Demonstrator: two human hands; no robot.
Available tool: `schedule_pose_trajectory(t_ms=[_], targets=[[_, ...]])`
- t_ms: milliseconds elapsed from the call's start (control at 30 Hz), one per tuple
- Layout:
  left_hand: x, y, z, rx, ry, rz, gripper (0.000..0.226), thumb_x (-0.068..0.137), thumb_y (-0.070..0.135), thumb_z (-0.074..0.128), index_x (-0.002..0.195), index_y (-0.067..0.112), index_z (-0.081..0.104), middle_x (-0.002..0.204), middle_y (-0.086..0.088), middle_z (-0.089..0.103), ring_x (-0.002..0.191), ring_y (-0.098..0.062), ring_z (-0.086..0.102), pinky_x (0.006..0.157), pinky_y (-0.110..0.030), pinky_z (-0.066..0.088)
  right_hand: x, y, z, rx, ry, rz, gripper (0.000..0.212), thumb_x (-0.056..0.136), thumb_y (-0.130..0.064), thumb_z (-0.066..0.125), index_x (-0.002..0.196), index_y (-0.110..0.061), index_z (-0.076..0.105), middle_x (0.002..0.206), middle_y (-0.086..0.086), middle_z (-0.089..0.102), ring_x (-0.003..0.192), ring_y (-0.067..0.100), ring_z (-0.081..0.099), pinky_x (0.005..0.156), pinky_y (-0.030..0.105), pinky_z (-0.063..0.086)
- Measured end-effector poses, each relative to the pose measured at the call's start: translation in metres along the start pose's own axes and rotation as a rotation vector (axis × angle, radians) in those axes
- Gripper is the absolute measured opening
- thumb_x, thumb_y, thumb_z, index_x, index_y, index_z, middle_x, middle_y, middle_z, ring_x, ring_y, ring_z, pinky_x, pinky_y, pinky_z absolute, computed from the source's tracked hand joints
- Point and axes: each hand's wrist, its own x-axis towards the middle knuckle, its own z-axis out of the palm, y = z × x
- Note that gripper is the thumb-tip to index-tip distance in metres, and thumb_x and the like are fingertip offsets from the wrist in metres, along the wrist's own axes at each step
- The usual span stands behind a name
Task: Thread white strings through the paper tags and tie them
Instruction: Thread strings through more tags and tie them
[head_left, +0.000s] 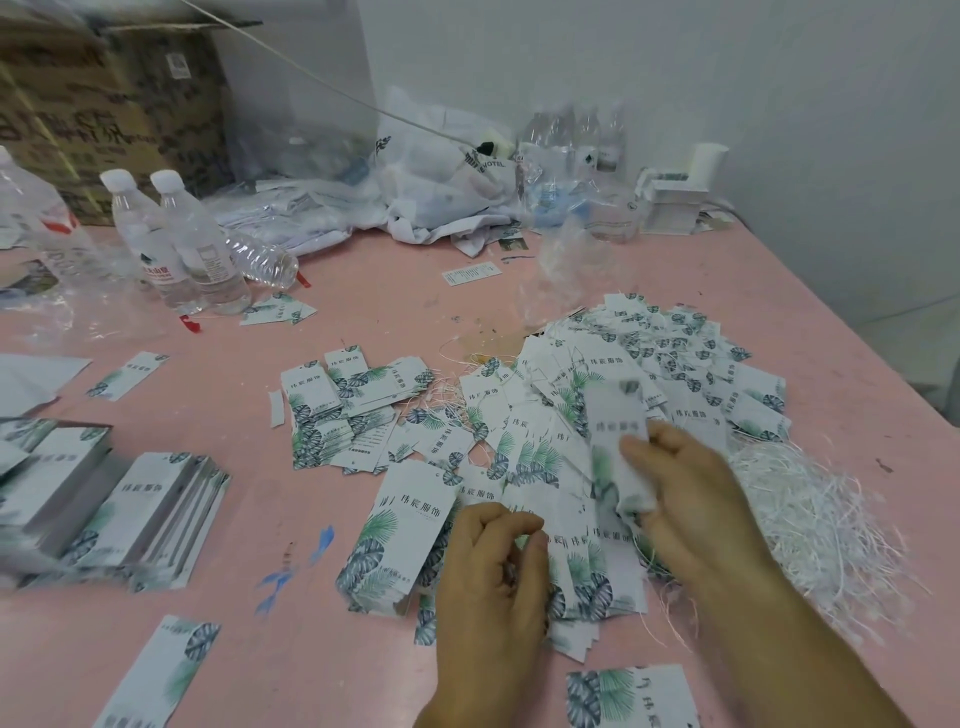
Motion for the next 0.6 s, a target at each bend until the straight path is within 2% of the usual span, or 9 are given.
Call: schedule_pose_trajectory(t_ms=[67,133,233,300,367,433,500,533,600], targets=[[0.000,-0.001,0.000,0.019,-0.009,-0.032,0.011,0.088,0.015,0.066,0.092,0.025,0.069,0.098,0.024,0.051,0.083,0.000,0.057,0.069,-0.002,0.039,0.027,-0.023,0.003,-0.163,0.068,-0.128,0.016,0.092,-0.010,0.059,0.096,-0.018,0.072,0.094,0.002,0.075,0.090,0.023,0.071,0.082,0.048,0.057],[0.000,-0.001,-0.001,0.038,-0.025,-0.063,0.016,0.089,0.008,0.069,0.092,0.024,0.070,0.097,0.023,0.051,0.084,0.000,0.057,0.068,-0.001,0.038,0.051,-0.040,0.009,-0.319,0.100,-0.223,0.023,0.095,-0.009,0.054,0.114,-0.012,0.067,0.093,0.001,0.074,0.094,0.027,0.069,0.084,0.047,0.057],[0.001,-0.004,-0.002,0.093,-0.059,-0.073,0.018,0.088,0.005,0.071,0.094,0.021,0.070,0.098,0.020,0.052,0.088,0.003,0.055,0.070,0.001,0.036,0.075,-0.044,0.009,-0.841,0.165,-0.303,0.038,0.100,-0.014,0.045,0.137,-0.006,0.046,0.136,0.014,0.054,0.113,0.031,0.057,0.095,0.041,0.046],[0.000,-0.007,-0.002,0.145,-0.102,-0.064,0.013,0.088,0.011,0.071,0.098,0.020,0.071,0.099,0.020,0.052,0.094,0.006,0.052,0.075,0.001,0.035,0.067,-0.037,0.006,-0.934,0.181,-0.362,0.044,0.101,-0.016,0.044,0.145,-0.015,0.037,0.149,0.006,0.039,0.126,0.023,0.047,0.099,0.034,0.038],[0.000,-0.010,-0.002,0.207,-0.154,-0.054,0.017,0.088,0.020,0.071,0.105,0.021,0.070,0.102,0.017,0.052,0.099,0.005,0.047,0.080,-0.002,0.034,0.044,-0.023,0.001,-0.890,0.173,-0.443,0.040,0.100,-0.019,0.048,0.139,-0.023,0.044,0.139,-0.004,0.047,0.116,0.012,0.053,0.091,0.026,0.041],[-0.001,-0.013,-0.001,0.250,-0.193,-0.052,0.025,0.087,0.025,0.071,0.111,0.023,0.067,0.107,0.014,0.052,0.103,0.001,0.044,0.084,-0.006,0.032,0.015,-0.006,-0.007,-0.867,0.103,-0.449,0.027,0.097,-0.025,0.054,0.123,-0.034,0.057,0.110,-0.020,0.061,0.091,-0.005,0.059,0.076,0.017,0.049],[-0.002,-0.015,0.000,0.283,-0.216,-0.041,0.030,0.086,0.027,0.070,0.115,0.023,0.065,0.111,0.013,0.050,0.105,-0.001,0.039,0.087,-0.006,0.030,-0.015,0.013,-0.014,-0.898,0.016,-0.384,0.017,0.093,-0.031,0.060,0.105,-0.042,0.063,0.088,-0.025,0.064,0.079,-0.009,0.061,0.065,0.012,0.050],[-0.002,-0.016,0.000,0.297,-0.219,-0.033,0.031,0.086,0.028,0.070,0.116,0.023,0.064,0.113,0.013,0.049,0.105,0.000,0.037,0.088,-0.006,0.029,-0.026,0.023,-0.016,-0.965,-0.013,-0.358,0.016,0.091,-0.036,0.060,0.105,-0.041,0.064,0.086,-0.025,0.063,0.078,-0.008,0.060,0.067,0.015,0.051],[-0.004,-0.017,0.001,0.310,-0.221,-0.028,0.035,0.085,0.031,0.070,0.118,0.024,0.062,0.116,0.014,0.047,0.107,0.002,0.035,0.091,-0.009,0.031,-0.038,0.039,-0.017,-1.267,-0.040,-0.366,0.036,0.088,-0.054,0.054,0.118,-0.033,0.059,0.093,-0.022,0.053,0.081,-0.004,0.053,0.067,0.020,0.045]])
